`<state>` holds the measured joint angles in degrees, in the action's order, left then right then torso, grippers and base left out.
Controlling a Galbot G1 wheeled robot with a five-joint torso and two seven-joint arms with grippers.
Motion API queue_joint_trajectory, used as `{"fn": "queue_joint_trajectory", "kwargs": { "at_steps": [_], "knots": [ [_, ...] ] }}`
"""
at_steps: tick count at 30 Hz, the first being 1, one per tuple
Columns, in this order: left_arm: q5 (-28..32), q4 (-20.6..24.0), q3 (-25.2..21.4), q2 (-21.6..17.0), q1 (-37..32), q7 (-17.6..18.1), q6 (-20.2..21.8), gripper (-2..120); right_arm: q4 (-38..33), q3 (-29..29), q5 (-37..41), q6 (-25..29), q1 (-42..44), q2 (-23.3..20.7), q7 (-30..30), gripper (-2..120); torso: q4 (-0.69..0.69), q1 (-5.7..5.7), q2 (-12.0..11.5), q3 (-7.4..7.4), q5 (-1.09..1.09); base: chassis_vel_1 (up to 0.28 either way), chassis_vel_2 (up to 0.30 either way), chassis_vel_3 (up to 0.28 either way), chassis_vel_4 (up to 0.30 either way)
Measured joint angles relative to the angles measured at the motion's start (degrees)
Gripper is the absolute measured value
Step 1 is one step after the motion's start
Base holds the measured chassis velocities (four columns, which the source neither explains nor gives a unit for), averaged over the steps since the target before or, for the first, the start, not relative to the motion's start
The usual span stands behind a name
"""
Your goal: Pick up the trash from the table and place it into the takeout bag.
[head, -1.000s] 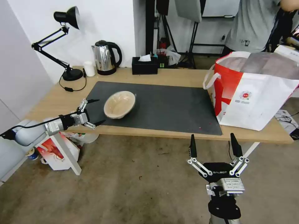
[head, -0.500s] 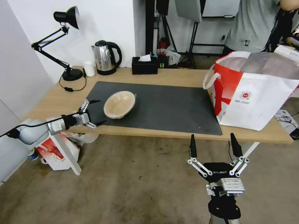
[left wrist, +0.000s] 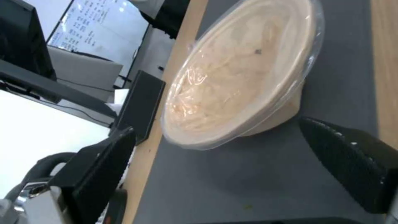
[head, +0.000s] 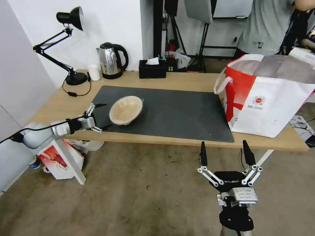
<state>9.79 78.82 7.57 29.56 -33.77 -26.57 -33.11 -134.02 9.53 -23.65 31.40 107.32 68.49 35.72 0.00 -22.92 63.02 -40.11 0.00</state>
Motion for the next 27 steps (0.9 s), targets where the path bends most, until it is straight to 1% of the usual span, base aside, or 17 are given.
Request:
{"fn": "queue_joint_trajectory", "kwargs": {
  "at_steps": [3,6,9,13,15,16,18,19,20,21,22,23,26,27],
  "knots": [
    [0.02,-0.63,0.88,0.11,0.96,0.00,-0.08,99,0.00,0.00,0.00,0.00,0.00,0.00,0.00,100,0.00,0.00,0.00,0.00,0.00,0.000,0.000,0.000,0.000],
    [-0.01,-2.30,2.55,1.17,3.69,-0.66,-0.39,100,0.00,0.00,0.00,0.00,0.00,0.00,0.00,100,-0.01,0.01,0.00,0.00,0.00,0.000,0.000,0.000,0.000],
    [-0.02,-2.67,3.16,1.58,4.51,-0.80,-0.41,100,0.00,0.00,0.00,0.00,0.00,0.00,0.00,100,-0.02,0.01,0.00,0.00,0.00,0.000,0.000,0.000,0.000],
    [-0.13,-3.21,4.75,2.75,6.24,-1.03,-0.37,98,0.00,0.00,0.00,0.00,0.00,0.00,0.00,100,0.00,0.01,0.00,0.00,-0.01,0.000,0.000,0.000,0.000],
    [-0.25,-3.34,4.90,3.31,7.01,-1.81,-0.25,91,0.00,0.00,0.00,0.00,0.00,0.00,0.00,100,-0.01,0.01,0.00,0.00,-0.01,0.000,0.000,0.000,0.000],
    [-0.25,-3.34,4.90,3.31,7.01,-1.81,-0.25,91,0.00,0.00,0.00,0.00,0.00,0.00,0.00,100,-0.01,0.01,0.00,0.00,-0.01,0.000,0.000,0.000,0.000],
    [-0.18,-3.03,4.73,3.18,7.19,-2.28,-0.22,80,0.00,0.00,0.00,0.00,0.00,0.00,0.00,100,0.00,0.00,0.00,0.00,-0.01,0.000,0.000,0.000,0.000],
    [-0.18,-3.03,4.73,3.18,7.19,-2.28,-0.22,80,0.00,0.00,0.00,0.00,0.00,0.00,0.00,100,0.00,0.00,0.00,0.00,-0.01,0.000,0.000,0.000,0.000],
    [-0.12,-2.44,4.09,2.95,6.94,-2.35,-0.24,74,0.00,0.00,0.00,0.00,0.00,0.00,0.00,100,0.00,0.00,0.00,0.00,0.00,0.000,0.000,0.000,0.000],
    [-0.04,-1.95,3.68,2.78,6.58,-2.35,-0.25,71,0.00,0.00,0.00,0.00,0.00,0.00,0.00,100,0.00,0.00,0.00,0.00,0.00,0.000,0.000,0.000,0.000],
    [0.07,-1.35,3.26,2.62,6.16,-2.36,-0.25,64,0.00,0.00,0.00,0.00,0.00,0.00,0.00,100,0.00,0.01,0.00,0.00,-0.01,0.000,0.000,0.000,0.000],
    [0.07,-1.35,3.26,2.62,6.16,-2.36,-0.25,64,0.00,0.00,0.00,0.00,0.00,0.00,0.00,100,0.00,0.01,0.00,0.00,-0.01,0.000,0.000,0.000,0.000],
    [0.28,-0.60,2.39,2.34,5.46,-2.36,-0.21,51,-0.01,0.00,0.00,0.00,0.00,0.00,0.00,100,0.00,0.01,0.00,0.00,0.00,0.000,0.000,0.000,0.000],
    [0.28,-0.60,2.39,2.34,5.46,-2.36,-0.21,51,-0.01,0.00,0.00,0.00,0.00,0.00,0.00,100,0.00,0.01,0.00,0.00,0.00,0.000,0.000,0.000,0.000]
  ]
}}
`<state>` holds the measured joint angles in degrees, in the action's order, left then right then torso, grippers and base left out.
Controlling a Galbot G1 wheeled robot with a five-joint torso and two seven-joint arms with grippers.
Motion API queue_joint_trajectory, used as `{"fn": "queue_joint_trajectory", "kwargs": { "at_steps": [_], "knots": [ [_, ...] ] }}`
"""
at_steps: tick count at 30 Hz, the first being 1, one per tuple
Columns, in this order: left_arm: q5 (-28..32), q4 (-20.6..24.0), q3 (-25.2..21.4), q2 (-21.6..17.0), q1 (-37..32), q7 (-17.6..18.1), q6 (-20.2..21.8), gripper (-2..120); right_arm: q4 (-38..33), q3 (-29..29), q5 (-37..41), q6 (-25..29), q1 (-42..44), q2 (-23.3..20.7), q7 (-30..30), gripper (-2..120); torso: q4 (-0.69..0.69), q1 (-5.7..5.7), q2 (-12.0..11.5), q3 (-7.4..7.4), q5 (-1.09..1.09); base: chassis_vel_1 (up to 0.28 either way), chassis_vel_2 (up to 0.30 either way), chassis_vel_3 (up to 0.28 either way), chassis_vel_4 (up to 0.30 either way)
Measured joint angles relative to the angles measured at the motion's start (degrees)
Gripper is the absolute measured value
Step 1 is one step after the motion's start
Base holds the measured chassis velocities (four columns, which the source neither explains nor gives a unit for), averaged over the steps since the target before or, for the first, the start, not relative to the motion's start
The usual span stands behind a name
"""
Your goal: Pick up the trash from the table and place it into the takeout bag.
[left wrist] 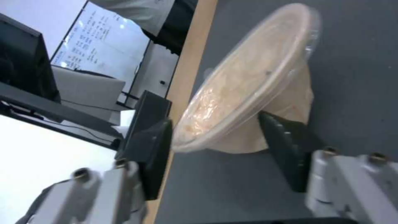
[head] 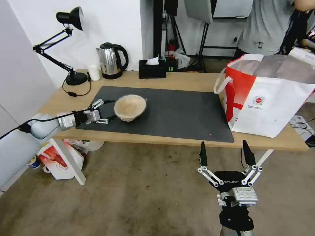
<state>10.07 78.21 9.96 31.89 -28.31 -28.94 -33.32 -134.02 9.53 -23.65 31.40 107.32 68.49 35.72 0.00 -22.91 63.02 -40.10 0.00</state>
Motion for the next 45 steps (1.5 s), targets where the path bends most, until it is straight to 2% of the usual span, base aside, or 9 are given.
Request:
{"fn": "queue_joint_trajectory", "kwargs": {
  "at_steps": [3,4,7,14,33,36,38,42,45],
  "knots": [
    [0.07,0.44,-0.46,-0.15,-0.62,0.00,0.04,37,0.00,0.00,0.00,0.00,0.00,0.00,0.00,100,0.00,0.00,0.00,0.00,0.00,0.000,0.000,0.000,0.000],
    [0.07,0.44,-0.46,-0.15,-0.62,0.00,0.04,37,0.00,0.00,0.00,0.00,0.00,0.00,0.00,100,0.00,0.00,0.00,0.00,0.00,0.000,0.000,0.000,0.000],
    [0.33,1.24,-0.67,-0.04,-1.15,0.01,0.20,21,0.00,0.00,0.00,0.00,0.00,0.00,0.00,100,0.00,0.00,0.00,0.00,0.00,0.000,0.000,0.000,0.000],
    [0.76,1.59,-0.84,-0.07,-1.28,0.02,0.33,0,0.01,0.00,0.00,0.00,0.00,0.00,0.00,100,0.00,0.00,0.00,0.00,0.00,0.000,0.000,0.000,0.000],
    [1.17,1.84,-3.91,-0.53,-3.88,-1.25,-0.25,0,0.00,0.00,0.00,0.00,0.00,0.00,0.00,100,-0.01,0.00,0.00,0.00,0.00,0.000,0.000,0.000,0.000],
    [1.57,2.96,-4.74,-1.76,-5.27,-1.25,-0.69,1,0.00,0.00,0.00,0.00,0.00,0.00,0.00,100,-0.02,-0.02,0.00,0.00,0.00,0.000,0.000,0.000,0.000],
    [1.92,3.60,-5.03,-2.35,-5.79,-1.26,-0.69,4,0.00,0.00,0.00,0.00,0.00,0.00,0.00,100,-0.01,-0.02,0.00,0.00,0.00,0.000,0.000,0.000,0.000],
    [4.78,9.53,-9.02,-6.54,-10.53,-1.40,0.16,22,0.00,0.00,0.00,0.00,0.00,0.00,0.00,100,0.00,-0.01,0.00,0.00,0.00,0.000,0.000,0.000,0.000],
    [6.78,12.68,-11.73,-8.93,-13.66,-1.39,0.80,30,0.00,0.00,0.00,0.00,0.00,0.00,0.00,100,-0.01,-0.01,0.00,0.00,0.00,0.000,0.000,0.000,0.000]
  ]
}}
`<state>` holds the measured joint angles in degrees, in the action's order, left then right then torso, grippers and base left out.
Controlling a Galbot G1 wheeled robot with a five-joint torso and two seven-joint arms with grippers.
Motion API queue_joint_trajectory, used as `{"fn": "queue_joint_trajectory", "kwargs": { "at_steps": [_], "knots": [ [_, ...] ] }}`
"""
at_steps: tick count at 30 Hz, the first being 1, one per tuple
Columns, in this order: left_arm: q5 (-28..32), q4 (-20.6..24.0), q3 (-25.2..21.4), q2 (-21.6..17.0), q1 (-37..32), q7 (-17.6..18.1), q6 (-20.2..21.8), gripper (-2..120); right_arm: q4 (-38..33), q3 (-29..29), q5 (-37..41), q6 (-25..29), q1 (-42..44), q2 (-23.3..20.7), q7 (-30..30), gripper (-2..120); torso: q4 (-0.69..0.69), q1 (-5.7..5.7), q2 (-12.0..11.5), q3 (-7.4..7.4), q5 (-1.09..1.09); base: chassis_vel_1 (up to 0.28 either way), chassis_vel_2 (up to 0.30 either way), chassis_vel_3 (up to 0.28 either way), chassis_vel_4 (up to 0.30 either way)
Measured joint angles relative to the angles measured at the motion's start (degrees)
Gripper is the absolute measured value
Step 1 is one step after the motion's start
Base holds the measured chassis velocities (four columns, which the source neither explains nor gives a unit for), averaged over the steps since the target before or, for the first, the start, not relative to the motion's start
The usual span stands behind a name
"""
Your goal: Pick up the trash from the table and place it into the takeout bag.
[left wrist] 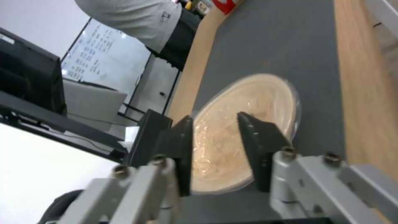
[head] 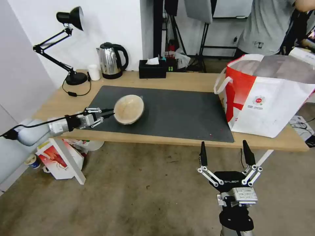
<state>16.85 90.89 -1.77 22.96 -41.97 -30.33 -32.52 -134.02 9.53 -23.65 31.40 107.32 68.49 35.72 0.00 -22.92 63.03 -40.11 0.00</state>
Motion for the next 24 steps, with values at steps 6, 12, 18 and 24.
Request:
{"fn": "queue_joint_trajectory", "kwargs": {
  "at_steps": [6,12,18,24],
  "knots": [
    [2.13,5.59,-4.86,-4.37,-5.85,0.81,0.45,54,0.00,0.00,0.00,0.00,0.00,0.00,0.00,100,0.00,0.00,0.00,0.00,0.00,0.000,0.000,0.000,0.000],
    [2.16,6.16,-5.09,-5.07,-6.32,1.74,0.96,74,0.00,0.00,0.00,0.00,0.00,0.00,0.00,100,0.00,0.00,0.00,0.00,0.00,0.000,0.000,0.000,0.000],
    [0.94,4.08,-3.52,-2.66,-5.53,1.79,1.40,96,0.00,0.00,0.00,0.00,0.00,0.00,0.00,100,0.00,0.00,0.00,0.00,0.00,0.000,0.000,0.000,0.000],
    [-0.18,2.02,-2.83,-0.75,-4.87,1.77,1.30,100,0.00,0.00,0.00,0.00,0.00,0.00,0.00,100,0.00,0.00,0.00,0.00,-0.01,0.000,0.000,0.000,0.000]
  ]
}}
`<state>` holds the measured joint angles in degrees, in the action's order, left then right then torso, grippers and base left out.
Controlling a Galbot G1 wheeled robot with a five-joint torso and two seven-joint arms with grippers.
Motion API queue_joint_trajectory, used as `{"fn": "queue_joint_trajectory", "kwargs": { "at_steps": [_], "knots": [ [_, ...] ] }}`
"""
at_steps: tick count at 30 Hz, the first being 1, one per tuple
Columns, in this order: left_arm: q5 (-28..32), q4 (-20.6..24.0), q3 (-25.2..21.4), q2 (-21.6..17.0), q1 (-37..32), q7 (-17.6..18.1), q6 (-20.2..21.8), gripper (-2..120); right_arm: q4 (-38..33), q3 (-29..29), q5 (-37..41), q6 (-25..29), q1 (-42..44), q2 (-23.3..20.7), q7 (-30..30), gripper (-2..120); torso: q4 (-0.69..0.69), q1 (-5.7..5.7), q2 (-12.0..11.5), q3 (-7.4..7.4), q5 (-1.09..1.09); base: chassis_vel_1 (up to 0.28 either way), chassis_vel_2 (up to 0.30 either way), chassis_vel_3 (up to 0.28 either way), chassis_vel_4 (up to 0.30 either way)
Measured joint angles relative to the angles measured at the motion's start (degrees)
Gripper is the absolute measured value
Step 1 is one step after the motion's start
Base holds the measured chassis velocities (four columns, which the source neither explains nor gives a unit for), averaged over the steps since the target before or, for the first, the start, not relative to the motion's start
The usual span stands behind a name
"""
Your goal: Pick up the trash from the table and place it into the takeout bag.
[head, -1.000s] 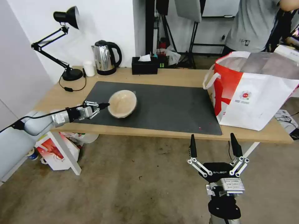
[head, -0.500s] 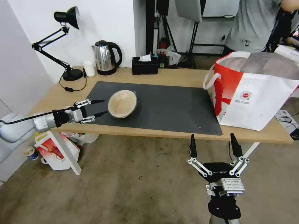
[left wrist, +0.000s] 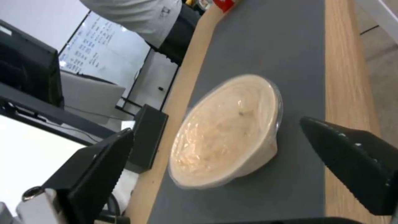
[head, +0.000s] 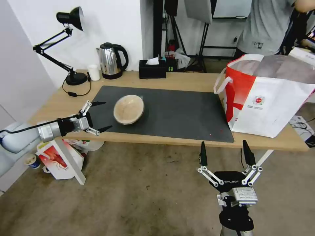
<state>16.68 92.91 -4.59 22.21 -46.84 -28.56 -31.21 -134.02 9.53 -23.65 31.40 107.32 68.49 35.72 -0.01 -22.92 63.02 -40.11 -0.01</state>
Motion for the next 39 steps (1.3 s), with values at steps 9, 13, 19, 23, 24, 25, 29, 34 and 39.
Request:
{"fn": "queue_joint_trajectory", "kwargs": {
  "at_steps": [9,13,19,23,24,25,29,34,39],
  "knots": [
    [-1.25,-2.80,1.81,1.81,2.75,-0.23,-0.52,100,0.00,0.00,0.00,0.00,0.00,0.00,0.00,100,0.01,0.00,0.00,0.00,0.01,0.000,0.000,0.000,0.000],
    [-1.83,-3.81,2.73,2.45,4.02,-0.34,-0.67,100,0.00,0.00,0.00,0.00,0.00,0.00,0.00,100,0.00,0.00,0.00,0.00,0.01,0.000,0.000,0.000,0.000],
    [-2.80,-6.48,5.35,4.39,7.18,-0.97,-1.34,100,0.00,0.00,0.00,0.00,0.00,0.00,0.00,100,0.01,0.00,0.00,0.00,0.01,0.000,0.000,0.000,0.000],
    [-3.54,-8.31,6.48,6.05,8.96,-2.50,-1.76,100,0.00,0.00,0.00,0.00,0.00,0.00,0.00,100,0.00,0.00,0.00,0.00,0.01,0.000,0.000,0.000,0.000],
    [-3.64,-8.92,7.12,6.48,9.63,-2.65,-1.87,100,0.00,0.00,0.00,0.00,0.00,0.00,0.00,100,0.00,0.00,0.00,0.00,0.01,0.000,0.000,0.000,0.000],
    [-3.64,-8.92,7.12,6.48,9.63,-2.65,-1.87,100,0.00,0.00,0.00,0.00,0.00,0.00,0.00,100,0.00,0.00,0.00,0.00,0.01,0.000,0.000,0.000,0.000],
    [-3.87,-10.06,8.59,7.44,10.91,-2.86,-2.06,100,0.00,0.00,0.00,0.00,0.00,0.00,0.00,100,0.00,0.00,0.00,0.00,0.01,0.000,0.000,0.000,0.000],
    [-4.13,-10.83,9.76,8.19,11.80,-2.95,-2.16,100,0.00,0.00,0.00,0.00,0.00,0.00,0.00,100,0.01,0.00,0.00,0.00,0.01,0.000,0.000,0.000,0.000],
    [-4.36,-11.65,10.48,8.70,12.67,-3.07,-2.30,100,0.00,0.00,0.00,0.00,0.00,0.00,0.00,100,0.00,0.00,0.00,0.00,0.01,0.000,0.000,0.000,0.000]
  ]
}}
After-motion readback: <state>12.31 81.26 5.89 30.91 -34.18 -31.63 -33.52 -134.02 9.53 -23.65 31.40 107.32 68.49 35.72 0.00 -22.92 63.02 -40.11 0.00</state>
